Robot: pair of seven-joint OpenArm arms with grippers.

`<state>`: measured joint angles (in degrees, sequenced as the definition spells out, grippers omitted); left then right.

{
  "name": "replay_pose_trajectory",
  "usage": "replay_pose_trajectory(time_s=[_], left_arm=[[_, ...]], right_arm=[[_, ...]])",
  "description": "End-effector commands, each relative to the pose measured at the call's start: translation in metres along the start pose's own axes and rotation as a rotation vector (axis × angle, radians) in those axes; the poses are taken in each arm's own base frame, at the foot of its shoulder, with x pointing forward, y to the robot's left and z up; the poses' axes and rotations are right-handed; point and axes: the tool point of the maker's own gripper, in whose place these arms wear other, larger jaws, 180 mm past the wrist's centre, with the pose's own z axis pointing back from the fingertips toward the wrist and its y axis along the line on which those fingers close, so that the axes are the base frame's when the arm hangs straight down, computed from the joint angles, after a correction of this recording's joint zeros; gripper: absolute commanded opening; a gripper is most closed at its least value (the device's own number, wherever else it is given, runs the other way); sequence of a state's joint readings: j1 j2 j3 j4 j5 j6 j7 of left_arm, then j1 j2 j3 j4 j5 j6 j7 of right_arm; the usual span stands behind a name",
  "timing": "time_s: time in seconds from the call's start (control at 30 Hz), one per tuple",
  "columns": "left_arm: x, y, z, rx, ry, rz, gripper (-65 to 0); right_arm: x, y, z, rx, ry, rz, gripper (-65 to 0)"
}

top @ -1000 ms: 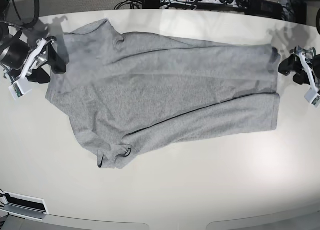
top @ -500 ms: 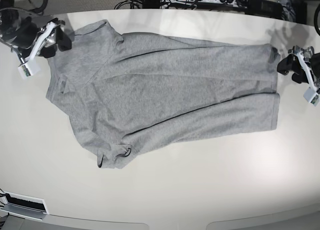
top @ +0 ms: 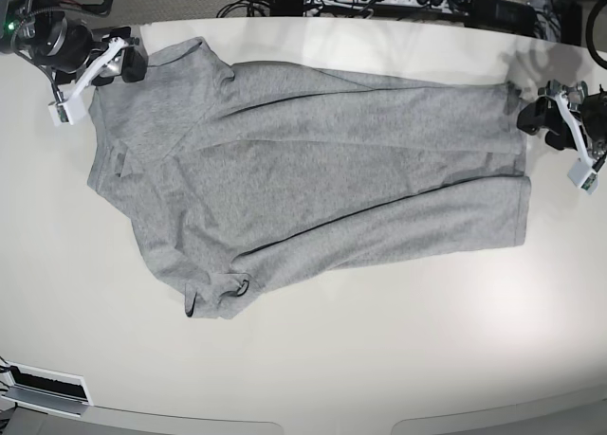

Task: Layout the t-shirt on the table in an organized manner, then fold the t-shirt properly
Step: 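Lower the shirt shoulders onto the table and open both grippers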

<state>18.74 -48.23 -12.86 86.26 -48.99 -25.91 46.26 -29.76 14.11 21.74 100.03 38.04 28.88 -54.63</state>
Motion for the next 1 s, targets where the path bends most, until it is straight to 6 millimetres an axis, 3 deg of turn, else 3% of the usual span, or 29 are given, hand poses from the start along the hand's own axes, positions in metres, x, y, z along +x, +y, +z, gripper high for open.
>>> replay_pose_trajectory(time_s=[0.0, 0.13, 0.3, 0.33, 0.5, 0.67, 0.8, 0.83, 0.93, 0.97], left_arm=[[0.012, 0.006, 0.008, 0.013, -0.031, -0.019, -24.7], [0.013, 0.006, 0.008, 0.013, -0.031, -0.019, -24.7], [0.013, 0.006, 0.008, 0.013, -0.031, -0.019, -24.7], [0.013, 0.006, 0.008, 0.013, -0.031, -0.019, -24.7], [0.013, 0.006, 0.008, 0.013, -0.031, -0.019, -24.7], [0.013, 0.006, 0.008, 0.013, -0.031, -0.019, -24.7], [0.010, 0.006, 0.008, 0.013, -0.019, -0.019, -24.7], [0.010, 0.006, 0.008, 0.013, -0.019, -0.019, -24.7], [0.011, 0.006, 0.007, 0.013, -0.020, -0.018, -24.7], [0.011, 0.006, 0.007, 0.011, -0.022, -0.017, -24.7]], right_arm=[[0.008, -0.002, 0.004, -0.001, -0.035, 0.007, -28.6], [0.011, 0.004, 0.002, 0.026, -0.057, 0.025, -33.4], [0.010, 0.011, 0.002, 0.062, -0.058, 0.076, -63.0], [0.010, 0.014, 0.002, 0.076, -0.056, 0.098, -65.0], [0.014, 0.029, 0.011, 0.133, -0.041, 0.181, -65.0], [0.033, 0.050, 0.026, 0.174, -0.085, 0.234, -65.0], [0.027, 0.035, 0.025, 0.089, -0.036, 0.263, -65.0], [0.025, 0.028, 0.024, 0.050, -0.020, 0.247, -60.7], [0.022, 0.005, 0.022, -0.061, -0.013, 0.154, -32.9], [0.022, 0.001, 0.021, -0.078, -0.023, 0.129, -27.0]])
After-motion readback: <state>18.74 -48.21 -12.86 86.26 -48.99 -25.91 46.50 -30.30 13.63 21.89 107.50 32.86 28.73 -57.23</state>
